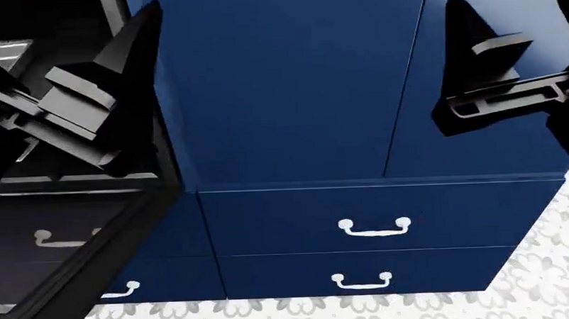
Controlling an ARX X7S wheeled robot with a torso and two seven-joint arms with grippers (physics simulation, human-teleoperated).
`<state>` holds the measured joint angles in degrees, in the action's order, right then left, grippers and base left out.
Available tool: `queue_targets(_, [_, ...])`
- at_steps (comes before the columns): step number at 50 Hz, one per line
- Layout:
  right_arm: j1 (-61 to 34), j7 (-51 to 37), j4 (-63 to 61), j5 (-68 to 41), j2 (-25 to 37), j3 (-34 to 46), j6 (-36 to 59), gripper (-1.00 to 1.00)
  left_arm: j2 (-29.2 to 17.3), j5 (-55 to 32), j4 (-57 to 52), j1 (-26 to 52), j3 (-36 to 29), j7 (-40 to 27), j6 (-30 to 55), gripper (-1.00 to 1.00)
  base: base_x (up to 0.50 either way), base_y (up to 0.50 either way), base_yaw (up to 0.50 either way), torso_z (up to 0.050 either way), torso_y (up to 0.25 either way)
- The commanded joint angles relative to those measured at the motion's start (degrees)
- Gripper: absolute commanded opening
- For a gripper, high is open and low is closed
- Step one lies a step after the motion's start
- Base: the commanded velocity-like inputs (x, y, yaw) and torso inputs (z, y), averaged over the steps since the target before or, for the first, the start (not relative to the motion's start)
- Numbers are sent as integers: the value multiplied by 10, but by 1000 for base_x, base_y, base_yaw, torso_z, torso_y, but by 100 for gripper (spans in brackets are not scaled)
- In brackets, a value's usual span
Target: Pick the fish from the top rack in the oven and place it on the plate on the counter.
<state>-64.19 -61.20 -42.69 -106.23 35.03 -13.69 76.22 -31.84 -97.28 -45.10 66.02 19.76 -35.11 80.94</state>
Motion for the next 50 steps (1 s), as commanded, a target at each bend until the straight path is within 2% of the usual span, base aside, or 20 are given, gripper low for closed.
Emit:
queue_targets(1, [-59,-69,8,-127,70,8,-14,100,-42,-45,-3,4,45,-5,9,100,0,0,0,0,0])
queue_targets(19, [-31,-39,-19,-104,45,-12,-12,100,-43,-45,-25,-37,58,-4,-10,100,-163,-4,0,0,0])
queue_targets(31, [-11,-14,-29,-77,27,-25,-2,100,-42,-32,-31,-54,68,6,-16,100,83,500,0,0,0])
queue_targets(50, [-9,-3,-35,-75,37,-20,-6,100,-51,-33,-34,-59,62,7,-29,100,87,500,0,0,0])
